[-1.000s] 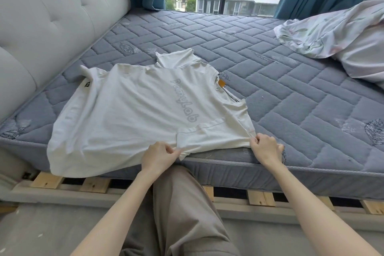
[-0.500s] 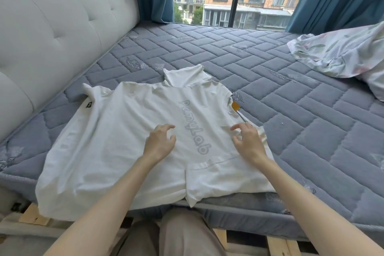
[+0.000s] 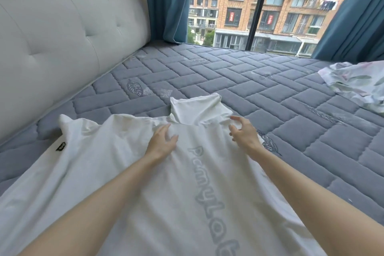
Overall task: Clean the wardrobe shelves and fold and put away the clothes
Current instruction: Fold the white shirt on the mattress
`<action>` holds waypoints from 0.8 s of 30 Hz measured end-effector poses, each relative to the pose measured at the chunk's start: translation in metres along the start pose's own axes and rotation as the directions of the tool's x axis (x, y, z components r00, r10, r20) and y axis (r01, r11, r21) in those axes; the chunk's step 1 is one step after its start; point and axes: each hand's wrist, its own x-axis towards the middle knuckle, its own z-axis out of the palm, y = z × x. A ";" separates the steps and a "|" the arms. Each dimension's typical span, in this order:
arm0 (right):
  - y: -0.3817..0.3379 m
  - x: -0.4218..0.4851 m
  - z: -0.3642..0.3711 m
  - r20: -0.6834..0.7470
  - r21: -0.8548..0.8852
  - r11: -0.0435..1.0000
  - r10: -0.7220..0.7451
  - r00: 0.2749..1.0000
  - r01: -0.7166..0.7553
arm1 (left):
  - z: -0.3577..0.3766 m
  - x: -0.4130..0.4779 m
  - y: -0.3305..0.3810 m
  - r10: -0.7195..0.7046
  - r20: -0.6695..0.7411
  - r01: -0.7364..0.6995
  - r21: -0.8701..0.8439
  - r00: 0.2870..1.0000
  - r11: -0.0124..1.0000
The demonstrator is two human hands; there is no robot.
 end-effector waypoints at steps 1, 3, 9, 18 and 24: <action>-0.002 0.014 0.003 -0.008 0.031 1.000 -0.006 1.000 0.007 | 0.002 0.014 0.001 -0.030 -0.003 0.030 -0.057 1.000 0.998; -0.008 0.040 0.009 -0.013 0.092 0.996 0.003 1.000 -0.002 | 0.006 0.038 0.005 -0.077 -0.027 0.071 -0.162 0.997 0.984; -0.011 0.106 0.031 0.024 0.167 0.985 0.037 0.999 -0.040 | 0.012 0.103 0.006 -0.198 -0.110 0.116 -0.508 0.974 0.854; -0.004 0.164 0.059 0.136 0.226 0.911 0.320 0.938 -0.344 | 0.019 0.149 -0.005 -0.275 -0.114 0.168 -0.556 0.955 0.814; 0.008 0.182 0.075 0.043 0.231 0.916 0.327 0.944 -0.328 | 0.025 0.167 -0.009 -0.345 -0.095 0.192 -0.681 0.934 0.706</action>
